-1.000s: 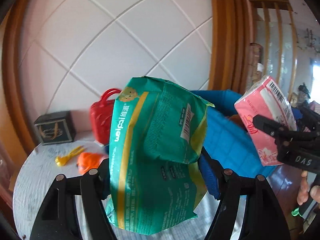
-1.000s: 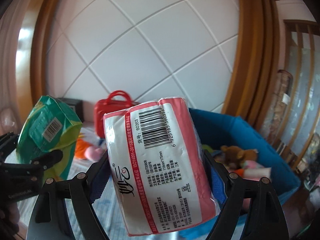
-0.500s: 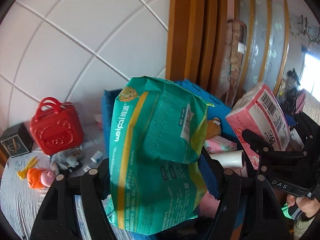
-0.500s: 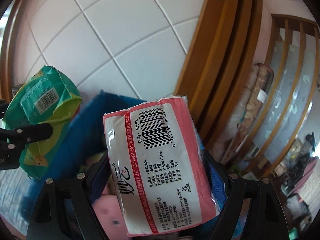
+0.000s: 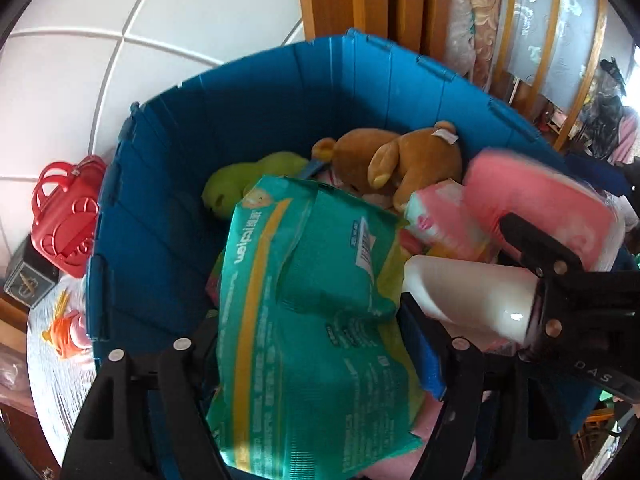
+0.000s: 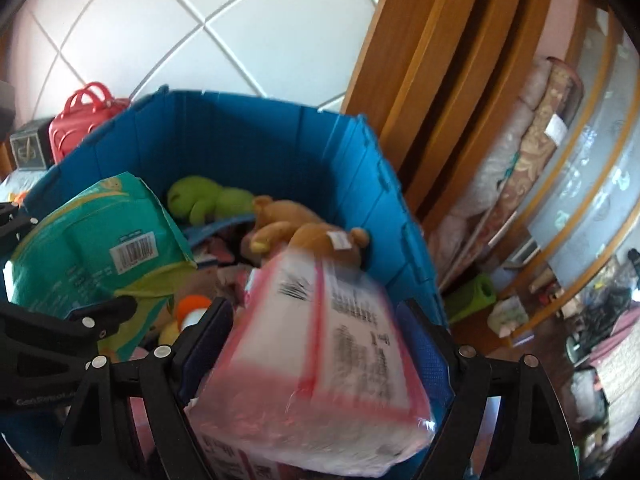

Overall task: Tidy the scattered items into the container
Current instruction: 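Lower both held items into the blue crate and open both grippers, then withdraw both grippers from the crate back toward the bed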

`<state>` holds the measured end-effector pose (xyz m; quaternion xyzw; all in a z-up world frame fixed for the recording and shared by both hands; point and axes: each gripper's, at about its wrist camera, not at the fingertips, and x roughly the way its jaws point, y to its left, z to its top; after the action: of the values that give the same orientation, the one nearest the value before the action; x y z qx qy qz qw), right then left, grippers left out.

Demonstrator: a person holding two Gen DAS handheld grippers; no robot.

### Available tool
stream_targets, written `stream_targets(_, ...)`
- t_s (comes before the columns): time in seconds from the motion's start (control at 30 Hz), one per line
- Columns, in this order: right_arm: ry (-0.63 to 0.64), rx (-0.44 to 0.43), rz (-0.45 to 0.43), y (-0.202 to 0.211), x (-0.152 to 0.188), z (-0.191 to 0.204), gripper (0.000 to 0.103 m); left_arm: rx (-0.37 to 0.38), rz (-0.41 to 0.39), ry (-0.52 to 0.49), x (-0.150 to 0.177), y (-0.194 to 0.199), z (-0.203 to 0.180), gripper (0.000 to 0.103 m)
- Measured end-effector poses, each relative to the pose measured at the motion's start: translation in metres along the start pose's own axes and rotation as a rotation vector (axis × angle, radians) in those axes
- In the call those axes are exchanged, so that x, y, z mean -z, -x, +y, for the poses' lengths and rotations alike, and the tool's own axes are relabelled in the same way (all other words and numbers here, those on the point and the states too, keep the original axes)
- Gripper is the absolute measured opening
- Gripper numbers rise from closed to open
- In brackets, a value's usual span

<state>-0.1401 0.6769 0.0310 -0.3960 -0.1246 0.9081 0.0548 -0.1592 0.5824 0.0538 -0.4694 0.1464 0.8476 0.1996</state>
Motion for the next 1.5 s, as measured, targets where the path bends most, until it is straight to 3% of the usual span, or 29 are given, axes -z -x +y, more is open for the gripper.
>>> stream_targets(0.23,0.018,-0.026,0.004,-0.008,0.008,-0.002,0.085,0.006,0.008,0.025,0.007,-0.002,0.013,0.080)
stream_targets(0.33,0.008,-0.037,-0.021,0.001,0.010,-0.004,0.092,0.007,-0.015,0.018,0.011,0.003,0.018,0.082)
stream_targets(0.47,-0.007,-0.041,-0.074,0.022,0.015,-0.007,0.103,-0.016,-0.076,0.000,0.017,0.021,0.019,0.088)
stream_targets(0.7,-0.047,-0.052,-0.126,0.050,0.032,-0.011,0.103,-0.025,-0.158,-0.002,0.032,0.051,0.017,0.089)
stream_targets(1.0,-0.089,-0.083,-0.208,0.088,0.055,-0.001,0.103,-0.054,-0.301,0.043,0.078,0.100,0.031,0.089)
stream_targets(1.17,-0.095,-0.114,-0.272,0.103,0.058,0.024,0.103,-0.125,-0.394,0.107,0.112,0.125,0.057,0.100)
stream_targets(1.5,-0.043,-0.263,-0.357,0.130,0.040,0.116,0.103,-0.245,-0.462,0.328,0.201,0.159,0.175,0.101)
